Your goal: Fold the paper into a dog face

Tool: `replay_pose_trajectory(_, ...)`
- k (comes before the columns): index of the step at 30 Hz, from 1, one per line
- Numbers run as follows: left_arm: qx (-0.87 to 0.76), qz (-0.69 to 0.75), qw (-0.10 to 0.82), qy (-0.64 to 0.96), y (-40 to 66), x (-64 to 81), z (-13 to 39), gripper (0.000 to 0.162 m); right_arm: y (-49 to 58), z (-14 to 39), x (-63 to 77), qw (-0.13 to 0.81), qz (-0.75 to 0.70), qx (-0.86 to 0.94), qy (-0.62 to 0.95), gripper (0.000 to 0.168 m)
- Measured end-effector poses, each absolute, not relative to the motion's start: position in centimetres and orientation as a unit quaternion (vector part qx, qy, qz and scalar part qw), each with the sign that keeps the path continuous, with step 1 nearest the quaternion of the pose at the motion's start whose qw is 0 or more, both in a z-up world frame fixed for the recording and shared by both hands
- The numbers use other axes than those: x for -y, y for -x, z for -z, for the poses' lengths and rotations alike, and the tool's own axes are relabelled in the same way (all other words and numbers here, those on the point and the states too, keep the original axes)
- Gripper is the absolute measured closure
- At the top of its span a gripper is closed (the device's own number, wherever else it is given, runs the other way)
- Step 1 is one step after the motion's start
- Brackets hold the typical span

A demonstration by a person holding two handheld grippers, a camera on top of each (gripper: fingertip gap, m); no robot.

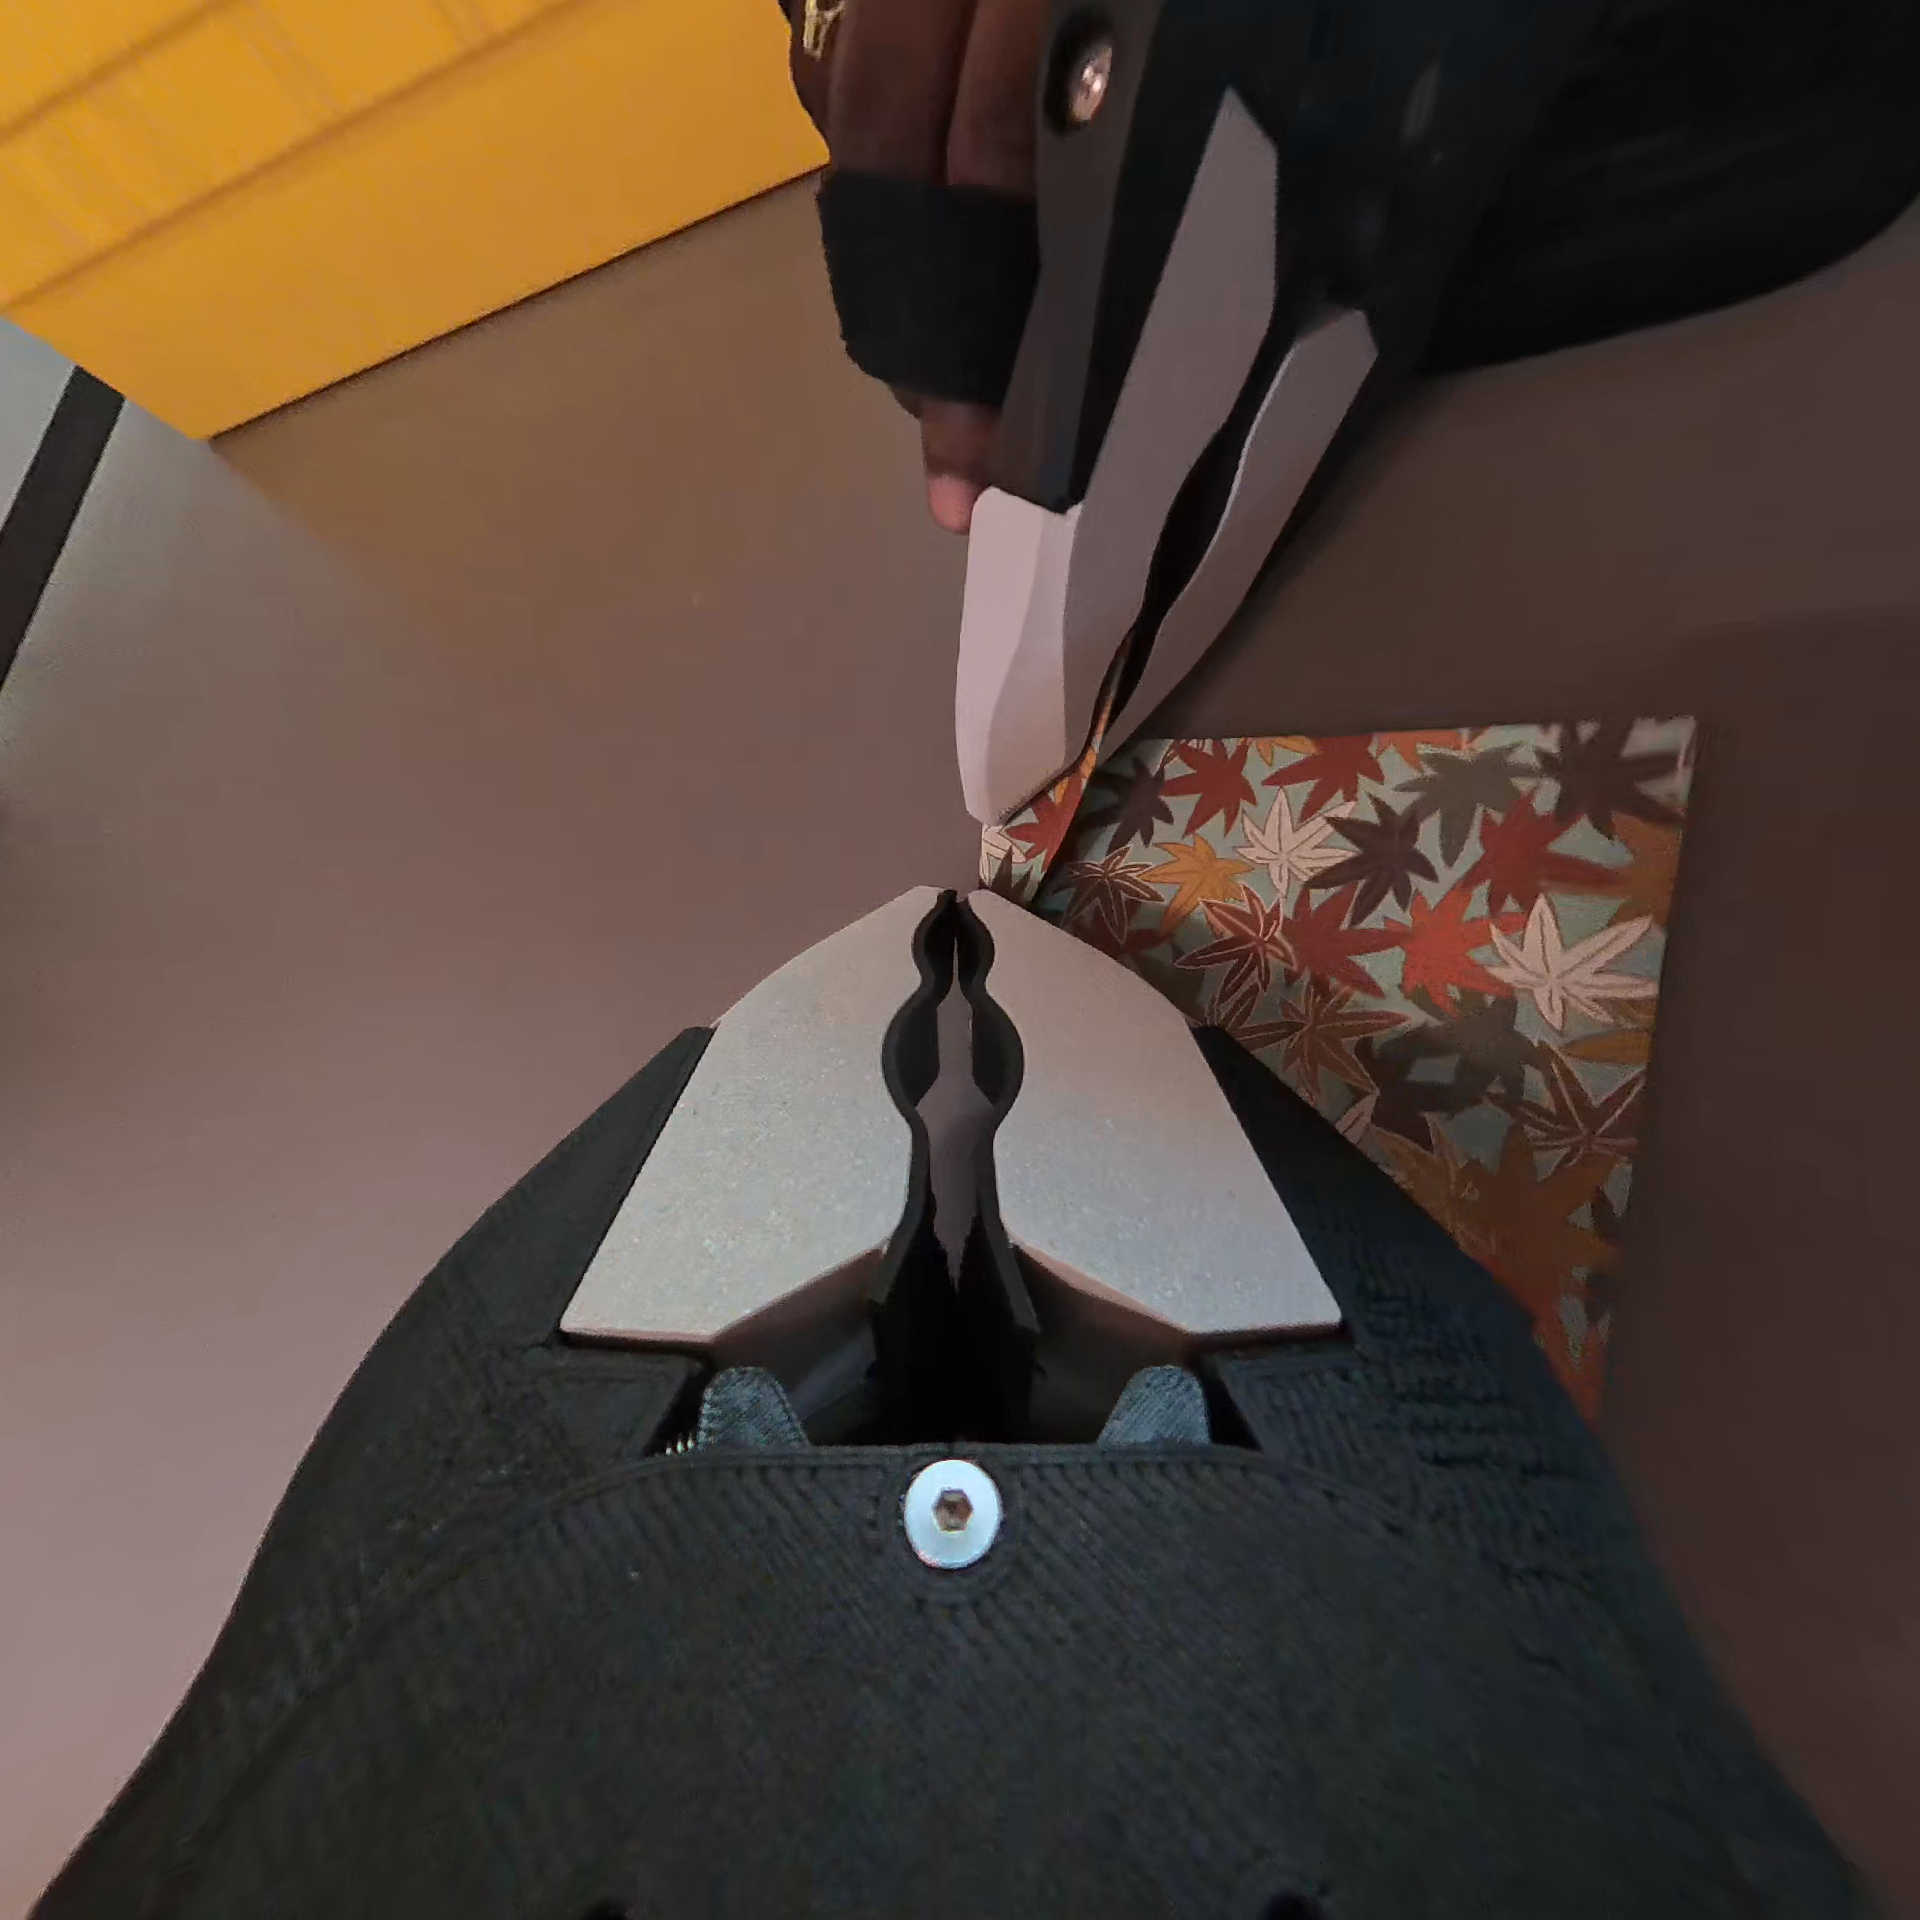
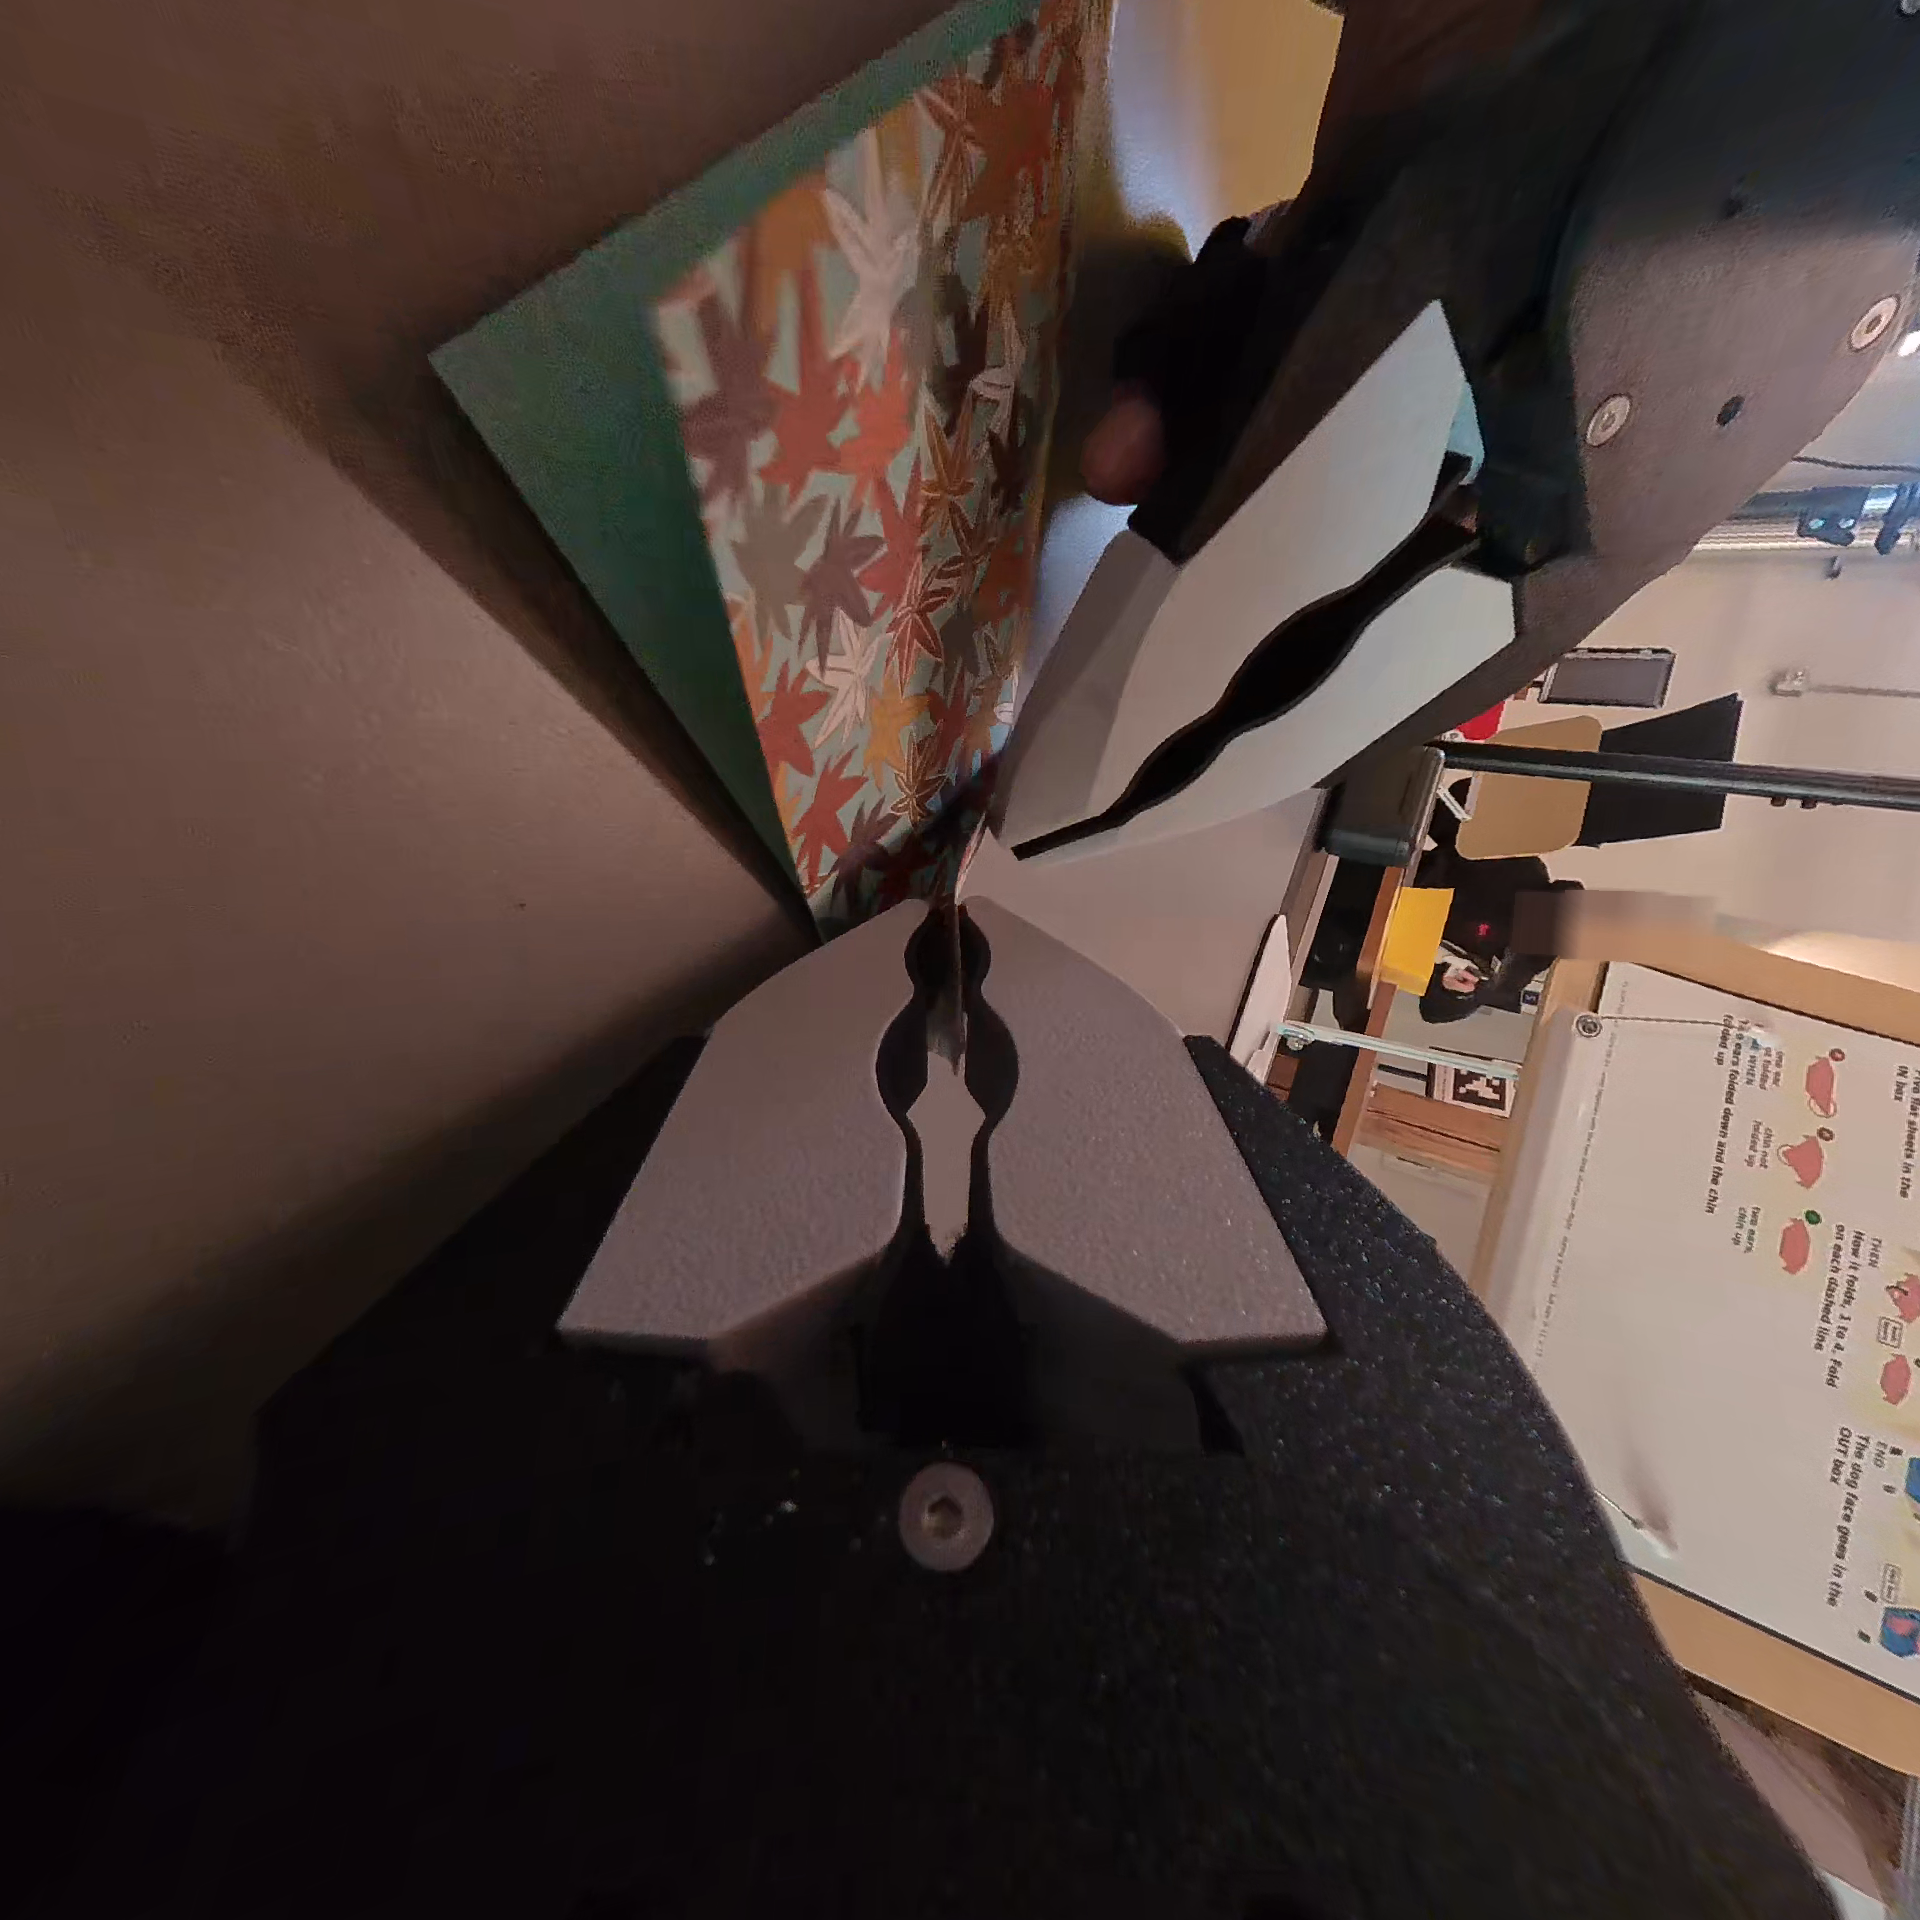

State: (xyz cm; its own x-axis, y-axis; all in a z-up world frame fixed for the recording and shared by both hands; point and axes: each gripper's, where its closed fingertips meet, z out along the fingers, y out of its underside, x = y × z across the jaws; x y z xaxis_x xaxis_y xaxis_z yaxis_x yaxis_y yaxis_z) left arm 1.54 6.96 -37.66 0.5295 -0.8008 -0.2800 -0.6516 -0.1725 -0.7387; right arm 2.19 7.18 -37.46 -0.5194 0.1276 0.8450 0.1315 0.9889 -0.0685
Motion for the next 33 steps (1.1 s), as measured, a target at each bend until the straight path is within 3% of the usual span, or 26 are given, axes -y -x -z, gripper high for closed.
replay_pose_trajectory(5, -0.462, 0.111, 0.474, 0.741, -1.5, -6.9, 36.1, 0.162, -2.2, 37.5, -7.1, 0.480, 0.024, 0.875, 0.059, 0.167)
replay_pose_trajectory(9, -0.501, 0.084, 0.431, 0.746, -1.7, -6.4, 37.8, 0.162, -2.3, 37.5, -7.1, 0.478, 0.030, 0.876, 0.055, 0.168)
replay_pose_trajectory(24, -0.503, 0.082, 0.418, 0.752, -1.6, -6.4, 38.2, 0.162, -3.6, 37.1, -8.3, 0.467, 0.044, 0.881, 0.056, 0.161)
replay_pose_trajectory(29, -0.508, 0.069, 0.424, 0.747, -1.6, -6.4, 38.2, 0.162, -5.4, 36.8, -9.7, 0.420, -0.007, 0.897, 0.139, 0.156)
replay_pose_trajectory(33, -0.512, 0.057, 0.430, 0.742, -1.6, -6.4, 38.2, 0.162, -5.2, 34.3, -10.1, 0.342, -0.190, 0.854, 0.343, 0.165)
